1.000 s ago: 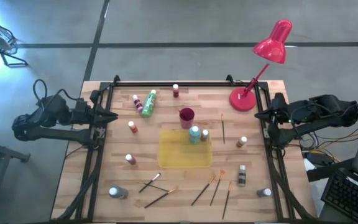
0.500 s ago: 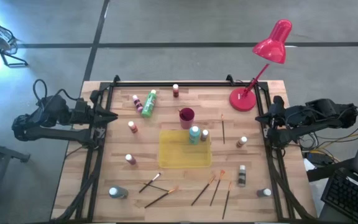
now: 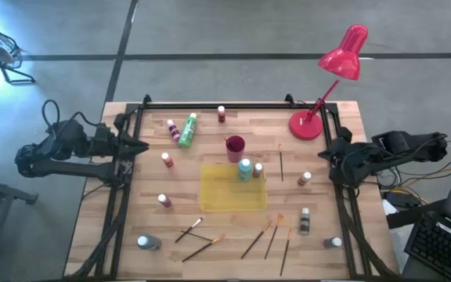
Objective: Pick & Place Paint Supplies
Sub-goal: Put the gold paint brush into the pink cup
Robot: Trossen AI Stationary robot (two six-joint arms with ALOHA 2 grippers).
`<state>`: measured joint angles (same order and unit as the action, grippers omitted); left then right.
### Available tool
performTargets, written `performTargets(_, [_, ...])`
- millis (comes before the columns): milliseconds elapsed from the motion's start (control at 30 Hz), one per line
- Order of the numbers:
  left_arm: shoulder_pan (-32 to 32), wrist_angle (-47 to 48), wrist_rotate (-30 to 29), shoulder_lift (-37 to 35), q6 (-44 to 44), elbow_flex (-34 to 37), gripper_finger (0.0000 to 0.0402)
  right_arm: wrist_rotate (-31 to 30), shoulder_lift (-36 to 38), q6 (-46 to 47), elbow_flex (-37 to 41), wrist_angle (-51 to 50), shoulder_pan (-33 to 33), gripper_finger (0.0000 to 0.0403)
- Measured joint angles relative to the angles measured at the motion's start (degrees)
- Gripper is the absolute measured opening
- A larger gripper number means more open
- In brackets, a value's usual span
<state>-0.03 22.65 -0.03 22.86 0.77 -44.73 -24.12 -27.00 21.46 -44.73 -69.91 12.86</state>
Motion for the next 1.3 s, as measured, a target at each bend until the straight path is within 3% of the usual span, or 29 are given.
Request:
performTargets(333, [0.00,0.36,0.00,0.99,0.15,0.00,0.0046,-0.31,3.25,-1.37,0.28,3.64,0.00,0.0008])
performTargets(867, [0.00,2.53,0.00,3.68,-1.29,0.00,0.0046,-0.33,26.96,-1.51,0.26,3.54,-0.01,0.0008])
performTargets(1300, [-0.13,6.03,0.66,9.12,-3.93,0.00,0.0046,-1.55,23.15,-2.17,-0.64,2.83,-0.02,0.0008])
